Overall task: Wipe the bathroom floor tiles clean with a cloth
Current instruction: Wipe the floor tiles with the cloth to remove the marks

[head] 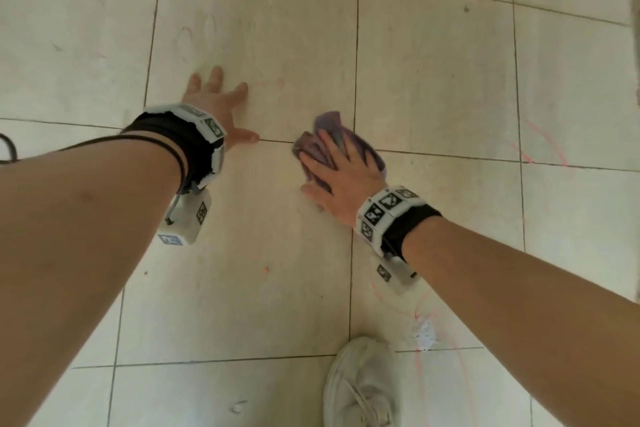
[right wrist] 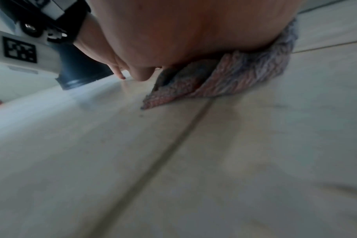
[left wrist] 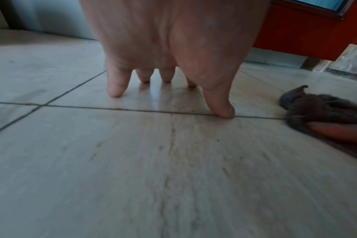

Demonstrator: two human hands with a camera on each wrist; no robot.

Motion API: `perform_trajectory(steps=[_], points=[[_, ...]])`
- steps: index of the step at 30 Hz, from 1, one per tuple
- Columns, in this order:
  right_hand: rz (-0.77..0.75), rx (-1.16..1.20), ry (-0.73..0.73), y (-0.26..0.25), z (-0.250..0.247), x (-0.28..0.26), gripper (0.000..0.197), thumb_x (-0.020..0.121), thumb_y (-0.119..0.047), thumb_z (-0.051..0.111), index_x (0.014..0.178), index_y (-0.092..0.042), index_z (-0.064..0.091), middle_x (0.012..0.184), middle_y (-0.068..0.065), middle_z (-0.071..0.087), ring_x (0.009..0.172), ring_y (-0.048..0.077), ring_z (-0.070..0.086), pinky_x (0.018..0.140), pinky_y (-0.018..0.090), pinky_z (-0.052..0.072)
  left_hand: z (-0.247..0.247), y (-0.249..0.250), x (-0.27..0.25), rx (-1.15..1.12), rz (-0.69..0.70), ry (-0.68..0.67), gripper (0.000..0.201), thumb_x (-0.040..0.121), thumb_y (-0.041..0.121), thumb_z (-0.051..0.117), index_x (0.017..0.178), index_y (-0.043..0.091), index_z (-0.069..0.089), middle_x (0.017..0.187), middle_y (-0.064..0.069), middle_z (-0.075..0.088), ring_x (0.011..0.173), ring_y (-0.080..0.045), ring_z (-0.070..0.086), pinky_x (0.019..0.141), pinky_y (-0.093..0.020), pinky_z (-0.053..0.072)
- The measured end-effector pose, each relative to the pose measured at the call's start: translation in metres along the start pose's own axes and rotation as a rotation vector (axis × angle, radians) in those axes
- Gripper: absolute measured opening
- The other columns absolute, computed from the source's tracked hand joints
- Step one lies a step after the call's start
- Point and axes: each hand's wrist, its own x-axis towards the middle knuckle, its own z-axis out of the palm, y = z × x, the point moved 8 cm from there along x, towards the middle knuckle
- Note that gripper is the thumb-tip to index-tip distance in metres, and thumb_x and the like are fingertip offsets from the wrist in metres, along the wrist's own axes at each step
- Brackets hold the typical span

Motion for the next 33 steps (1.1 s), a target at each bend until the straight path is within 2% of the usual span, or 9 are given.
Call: perform_trajectory(steps=[4,7,11,13,18,22,25,30,33], points=[[0.196,0.066,0.040,0.073,-0.014,-0.003,0.060,0.097,-0.063,0.017,0.151,-0.047,-0.005,0.160,-0.007,-0.023,0.147,0.029,-0.019,0.118,0.058,0.002,0.007,0.008,-0.004,0.023,-0.068,-0.034,0.101,0.082,0.064,0.063,0.156,0.037,-0.002,0.162,-0.006,-0.019,0.148,-0.040,-0.012,0.119,-0.051,0.002],[0.309,0.196,0.045,0.078,-0.034,0.019,0.062,0.097,-0.062,0.024,0.152,-0.046,0.000,0.160,-0.004,-0.023,0.147,0.032,-0.017,0.117,0.058,0.001,0.010,0.016,0.000,-0.006,-0.112,-0.044,0.108,0.078,0.070,0.062,0.154,0.039,-0.006,0.161,-0.008,-0.022,0.145,-0.047,-0.013,0.118,-0.060,0.006],[0.185,0.171,0.088,0.029,-0.029,0.025,0.063,0.097,-0.063,0.024,0.152,-0.045,0.001,0.160,-0.003,-0.023,0.147,0.032,-0.020,0.117,0.057,-0.005,0.012,0.025,0.007,-0.050,-0.165,-0.025,0.115,0.070,0.078,0.063,0.153,0.042,-0.007,0.160,-0.014,-0.023,0.143,-0.054,-0.011,0.114,-0.067,0.008],[0.142,0.136,0.097,0.032,-0.017,0.015,0.062,0.097,-0.063,0.024,0.152,-0.045,0.002,0.161,-0.005,-0.022,0.147,0.029,-0.020,0.118,0.057,-0.005,0.010,0.032,0.009,-0.049,-0.197,-0.039,0.120,0.067,0.080,0.064,0.153,0.042,-0.011,0.159,-0.016,-0.024,0.141,-0.057,-0.009,0.112,-0.070,0.012],[0.326,0.242,0.114,0.101,-0.021,-0.003,0.062,0.097,-0.064,0.024,0.152,-0.046,0.001,0.161,-0.007,-0.021,0.148,0.026,-0.016,0.118,0.056,-0.002,0.003,0.061,0.011,-0.055,-0.252,-0.063,0.129,0.064,0.081,0.065,0.152,0.037,-0.018,0.156,-0.026,-0.024,0.140,-0.060,-0.005,0.109,-0.070,0.015],[0.496,0.300,0.100,0.154,-0.048,0.019,0.066,0.097,-0.063,0.026,0.154,-0.041,0.001,0.161,-0.001,-0.022,0.147,0.032,-0.021,0.117,0.059,-0.004,0.001,0.087,0.021,-0.049,-0.199,-0.042,0.129,0.063,0.082,0.065,0.152,0.037,-0.016,0.157,-0.022,-0.026,0.140,-0.060,-0.008,0.105,-0.073,0.019],[0.414,0.280,0.092,0.148,-0.073,0.064,0.063,0.100,-0.056,0.029,0.154,-0.035,0.005,0.162,0.005,-0.019,0.144,0.042,-0.022,0.114,0.065,-0.006,-0.006,0.097,0.032,-0.022,-0.165,-0.052,0.131,0.060,0.080,0.069,0.151,0.042,-0.016,0.157,-0.017,-0.027,0.139,-0.061,-0.009,0.105,-0.074,0.019],[0.292,0.249,0.129,0.115,-0.080,0.070,0.064,0.096,-0.065,0.027,0.152,-0.046,0.004,0.161,-0.006,-0.019,0.148,0.029,-0.017,0.116,0.061,-0.001,-0.020,0.103,0.051,0.029,-0.102,-0.061,0.132,0.056,0.079,0.073,0.151,0.046,-0.014,0.158,-0.013,-0.028,0.140,-0.059,-0.010,0.106,-0.074,0.019],[0.342,0.250,0.128,0.143,-0.076,0.056,0.063,0.096,-0.064,0.026,0.152,-0.047,0.002,0.161,-0.007,-0.019,0.148,0.028,-0.015,0.117,0.059,0.001,-0.025,0.107,0.060,0.027,-0.090,-0.075,0.134,0.054,0.079,0.074,0.150,0.048,-0.014,0.158,-0.012,-0.029,0.139,-0.060,-0.012,0.106,-0.075,0.018]])
